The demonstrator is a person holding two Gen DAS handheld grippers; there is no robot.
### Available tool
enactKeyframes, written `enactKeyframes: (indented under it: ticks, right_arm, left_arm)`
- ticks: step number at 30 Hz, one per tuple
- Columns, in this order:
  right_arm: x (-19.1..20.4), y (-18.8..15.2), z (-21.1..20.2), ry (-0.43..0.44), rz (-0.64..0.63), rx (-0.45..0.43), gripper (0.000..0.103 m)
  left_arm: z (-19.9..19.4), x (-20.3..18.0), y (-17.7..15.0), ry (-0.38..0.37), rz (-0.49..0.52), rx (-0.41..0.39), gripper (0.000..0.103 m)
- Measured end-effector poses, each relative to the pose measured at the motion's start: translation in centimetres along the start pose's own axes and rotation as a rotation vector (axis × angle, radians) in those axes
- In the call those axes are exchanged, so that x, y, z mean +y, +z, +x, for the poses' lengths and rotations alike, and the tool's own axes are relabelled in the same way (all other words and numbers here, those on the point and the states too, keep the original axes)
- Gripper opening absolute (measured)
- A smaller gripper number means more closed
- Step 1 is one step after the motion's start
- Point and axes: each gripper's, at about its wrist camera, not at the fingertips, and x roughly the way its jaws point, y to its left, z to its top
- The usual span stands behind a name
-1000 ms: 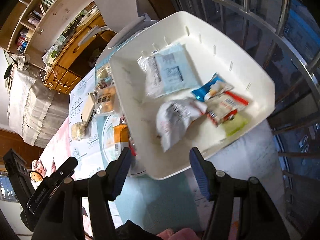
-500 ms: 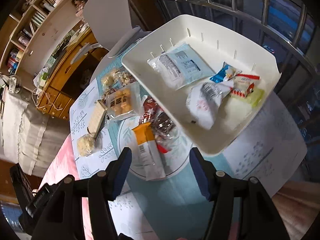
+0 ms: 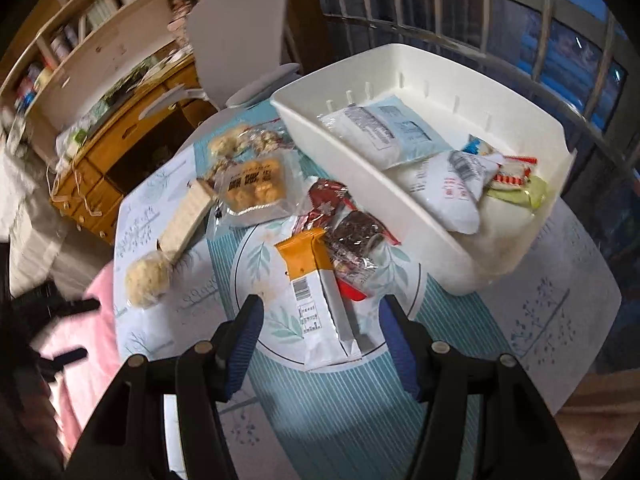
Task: Organize snacks
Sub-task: 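Reach the left gripper to the clear bag of yellow sponge cake and grasp it, then grasp the orange-and-white bar packet with the right gripper while the left lifts the cake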
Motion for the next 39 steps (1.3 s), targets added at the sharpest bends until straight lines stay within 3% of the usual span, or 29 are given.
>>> enactKeyframes:
  ticks: [3, 11, 27, 35, 39]
  right_arm:
    - [1.5, -1.1, 0.9, -0.043, -0.141, -0.023, 0.06]
    - [2.8, -2.3, 3.7, -0.034, -0.201, 0.022, 0.06]
    - [3.2, -2.0, 8.7, -0.071, -0.292, 0.098, 0.06]
    - [3.1, -1.7, 9.7, -0.064, -0.314, 0.11, 0.058]
    - [3.3, -1.7, 9.6, -0.04, -0.342, 0.109, 0.045]
  left_arm:
    - [1.0, 0.7, 1.1, -0.02, -0.083, -0.003, 0.09]
    - [4.2, 0.5, 3.7, -0.072, -0.219, 0.008, 0.09]
    - [9.8, -0.4, 5.6, -0.045, -0.258, 0.055, 0.092]
    - [10.4, -2.4, 6.0, 0.059, -0.176, 0.044, 0.092]
    - [10.8, -3.8, 5.9, 0.16, -0.125, 0.047, 0.089]
